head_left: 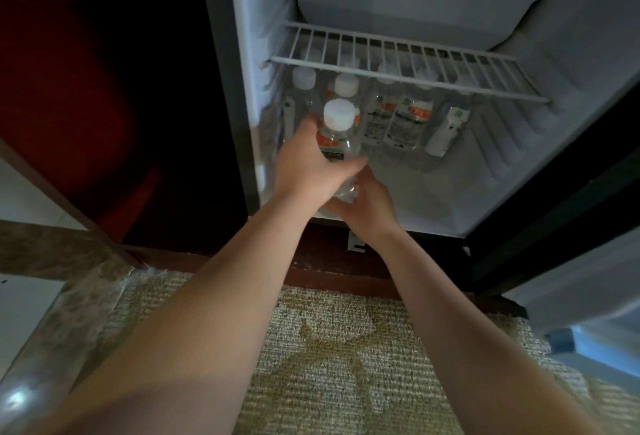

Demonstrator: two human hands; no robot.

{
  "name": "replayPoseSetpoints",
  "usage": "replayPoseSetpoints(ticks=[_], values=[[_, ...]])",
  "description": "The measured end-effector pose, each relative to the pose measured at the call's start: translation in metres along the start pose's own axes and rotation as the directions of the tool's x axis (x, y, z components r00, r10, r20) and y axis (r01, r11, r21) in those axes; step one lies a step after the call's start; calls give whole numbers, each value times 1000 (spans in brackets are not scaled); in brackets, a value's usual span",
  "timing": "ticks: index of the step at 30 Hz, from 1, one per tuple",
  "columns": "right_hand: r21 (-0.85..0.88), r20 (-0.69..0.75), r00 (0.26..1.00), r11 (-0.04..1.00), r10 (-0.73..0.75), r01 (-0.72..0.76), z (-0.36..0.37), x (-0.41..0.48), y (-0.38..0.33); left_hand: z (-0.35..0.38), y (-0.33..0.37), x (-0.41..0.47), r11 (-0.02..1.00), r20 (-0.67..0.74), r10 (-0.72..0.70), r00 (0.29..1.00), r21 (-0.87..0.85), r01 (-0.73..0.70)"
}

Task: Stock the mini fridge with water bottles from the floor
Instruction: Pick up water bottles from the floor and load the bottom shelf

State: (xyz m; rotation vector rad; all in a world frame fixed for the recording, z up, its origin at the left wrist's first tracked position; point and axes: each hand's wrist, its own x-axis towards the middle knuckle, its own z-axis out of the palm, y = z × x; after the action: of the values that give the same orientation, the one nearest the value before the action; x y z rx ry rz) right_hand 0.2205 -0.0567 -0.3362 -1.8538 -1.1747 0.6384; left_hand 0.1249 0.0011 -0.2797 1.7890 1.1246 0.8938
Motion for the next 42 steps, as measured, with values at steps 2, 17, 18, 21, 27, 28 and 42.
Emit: replayPoseSetpoints(ticks=[2, 17, 18, 21, 27, 28, 42], values=[[-57, 11, 998, 997, 55, -55, -5, 4, 5, -2, 2, 4, 998, 70, -42, 997, -51, 46], [121, -329, 921, 977, 206, -176, -12, 43, 23, -31, -34, 12, 885, 58, -417, 907, 253, 391], [125, -329, 920, 976, 212, -180, -11, 47, 23, -31, -37, 13, 873, 40, -430, 902, 272, 404], [-32, -356, 912, 973, 204, -230, -8, 58, 28, -31, -42, 13, 847, 5, -451, 893, 317, 426], [-109, -300, 916, 945, 266, -310, -12, 67, 25, -31, -38, 9, 825, 5, -449, 893, 387, 413], [-116, -300, 913, 940, 275, -321, -13, 68, 24, -31, -38, 9, 825, 5, -447, 894, 389, 410], [125, -330, 849, 911, 412, -394, 0, 54, 27, -33, -34, 4, 919, 153, -337, 929, 269, 289]])
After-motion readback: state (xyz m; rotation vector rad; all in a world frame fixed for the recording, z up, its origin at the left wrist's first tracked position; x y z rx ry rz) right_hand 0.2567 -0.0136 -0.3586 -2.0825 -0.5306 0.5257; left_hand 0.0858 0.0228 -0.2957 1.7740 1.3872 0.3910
